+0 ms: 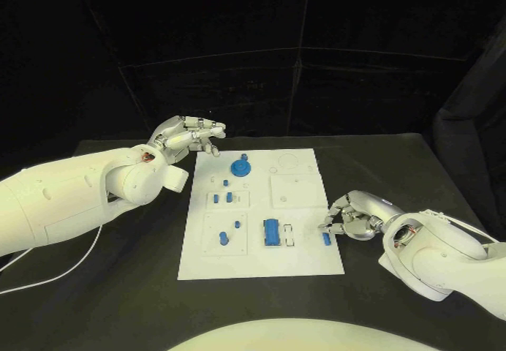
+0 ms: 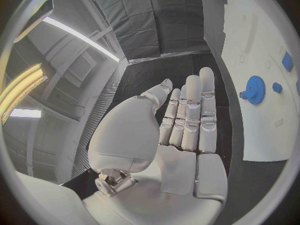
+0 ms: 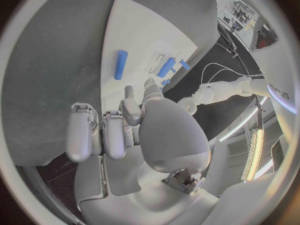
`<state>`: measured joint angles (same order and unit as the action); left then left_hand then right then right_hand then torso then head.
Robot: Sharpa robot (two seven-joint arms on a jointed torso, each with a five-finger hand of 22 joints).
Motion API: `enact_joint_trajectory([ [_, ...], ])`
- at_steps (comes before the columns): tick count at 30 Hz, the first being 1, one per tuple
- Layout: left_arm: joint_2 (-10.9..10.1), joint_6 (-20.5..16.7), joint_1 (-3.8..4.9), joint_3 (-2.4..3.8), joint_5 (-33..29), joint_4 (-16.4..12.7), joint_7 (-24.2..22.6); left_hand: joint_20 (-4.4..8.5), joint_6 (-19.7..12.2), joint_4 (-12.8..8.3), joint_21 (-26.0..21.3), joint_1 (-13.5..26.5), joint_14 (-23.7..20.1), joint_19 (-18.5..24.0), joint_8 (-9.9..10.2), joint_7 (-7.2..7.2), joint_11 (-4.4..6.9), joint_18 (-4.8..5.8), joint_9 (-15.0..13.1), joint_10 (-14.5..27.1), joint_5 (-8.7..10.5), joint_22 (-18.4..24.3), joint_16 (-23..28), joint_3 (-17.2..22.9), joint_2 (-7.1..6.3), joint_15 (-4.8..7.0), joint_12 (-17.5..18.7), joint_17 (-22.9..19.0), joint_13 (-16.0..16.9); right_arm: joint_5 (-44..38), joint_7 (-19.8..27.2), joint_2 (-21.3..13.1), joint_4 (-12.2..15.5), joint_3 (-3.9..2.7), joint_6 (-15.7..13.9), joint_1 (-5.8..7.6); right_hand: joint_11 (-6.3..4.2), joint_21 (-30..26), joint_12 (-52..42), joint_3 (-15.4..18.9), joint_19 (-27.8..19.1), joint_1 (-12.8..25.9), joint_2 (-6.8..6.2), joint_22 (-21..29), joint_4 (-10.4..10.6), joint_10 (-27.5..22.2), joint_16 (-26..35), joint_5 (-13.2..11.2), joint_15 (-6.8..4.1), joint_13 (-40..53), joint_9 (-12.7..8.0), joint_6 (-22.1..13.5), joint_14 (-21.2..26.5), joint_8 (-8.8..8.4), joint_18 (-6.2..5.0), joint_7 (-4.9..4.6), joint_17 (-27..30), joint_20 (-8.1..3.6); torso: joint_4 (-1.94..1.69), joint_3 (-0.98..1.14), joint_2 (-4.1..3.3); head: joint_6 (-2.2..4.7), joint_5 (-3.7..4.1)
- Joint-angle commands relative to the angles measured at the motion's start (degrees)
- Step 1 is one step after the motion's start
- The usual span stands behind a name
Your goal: Assemble the parts on the task board
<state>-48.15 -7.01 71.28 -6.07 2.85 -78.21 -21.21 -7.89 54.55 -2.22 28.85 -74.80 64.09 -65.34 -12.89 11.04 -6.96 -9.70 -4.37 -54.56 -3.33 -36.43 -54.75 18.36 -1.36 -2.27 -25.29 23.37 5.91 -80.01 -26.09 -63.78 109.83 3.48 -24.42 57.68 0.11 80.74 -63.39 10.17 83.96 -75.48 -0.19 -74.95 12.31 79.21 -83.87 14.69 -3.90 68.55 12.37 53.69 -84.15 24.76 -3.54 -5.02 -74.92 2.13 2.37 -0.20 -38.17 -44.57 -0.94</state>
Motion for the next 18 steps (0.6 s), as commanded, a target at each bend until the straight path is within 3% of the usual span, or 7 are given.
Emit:
enact_joint_trajectory([
  [1, 0.1, 0.5, 0.09, 0.04, -0.2, -0.2, -0.8, -0.02, -0.3, -0.2, -0.2, -0.5, -0.3, -0.4, -0.2, 0.01, 0.00, -0.72, 0.1, 0.4, -0.38, 0.1, -0.4, 0.0, 0.24, 0.02, -0.3, -0.1, -0.1, -2.6, -1.2, -0.3, -0.1, 0.00, 3.5, 0.07, 0.26, 0.5, 0.1, 0.6, 0.6, -0.3, 0.39, -0.6, 0.1, 0.3, -0.1, 0.5, 0.22, 0.3, -0.1, 0.4, -3.7, -0.47, 0.45, -0.05, -4.4, 0.25, 0.10, 0.06, -0.04, 0.09, 0.50],
  [11, 0.1, 0.7, 0.07, 0.02, -0.2, -0.3, -0.8, -0.02, -0.3, -0.2, -0.2, -0.5, -0.3, -0.4, -0.2, 0.01, 0.00, -0.72, 0.1, 0.4, -0.38, 0.1, -0.4, 0.0, 0.24, 0.02, -0.3, -0.1, -0.1, -7.3, -5.0, 1.0, -2.1, 0.03, 7.9, -0.03, 0.20, 1.0, -1.1, 2.0, 0.9, 0.7, 0.44, -1.2, 1.0, 1.0, -0.4, 0.5, 0.19, 1.3, -0.5, 1.5, -3.8, -1.42, 0.58, 0.07, -4.9, 0.25, -0.20, 0.05, -0.04, 0.10, 0.72],
  [18, 0.1, 0.8, 0.07, 0.00, -0.2, -0.3, -0.8, -0.02, -0.3, -0.2, -0.2, -0.5, -0.3, -0.4, -0.2, 0.01, 0.00, -0.72, 0.1, 0.4, -0.38, 0.1, -0.4, 0.0, 0.24, 0.02, -0.3, -0.1, -0.1, -7.8, -5.9, 2.6, -3.2, 0.05, 9.9, -0.10, 0.16, 0.9, -1.0, 2.2, 0.8, 0.5, 0.32, -1.2, 0.9, 1.0, -0.4, 0.6, 0.16, 1.3, -0.6, 1.7, -3.8, -1.62, 0.57, 0.12, -4.8, 0.23, -0.12, 0.04, -0.02, -0.07, 0.61],
])
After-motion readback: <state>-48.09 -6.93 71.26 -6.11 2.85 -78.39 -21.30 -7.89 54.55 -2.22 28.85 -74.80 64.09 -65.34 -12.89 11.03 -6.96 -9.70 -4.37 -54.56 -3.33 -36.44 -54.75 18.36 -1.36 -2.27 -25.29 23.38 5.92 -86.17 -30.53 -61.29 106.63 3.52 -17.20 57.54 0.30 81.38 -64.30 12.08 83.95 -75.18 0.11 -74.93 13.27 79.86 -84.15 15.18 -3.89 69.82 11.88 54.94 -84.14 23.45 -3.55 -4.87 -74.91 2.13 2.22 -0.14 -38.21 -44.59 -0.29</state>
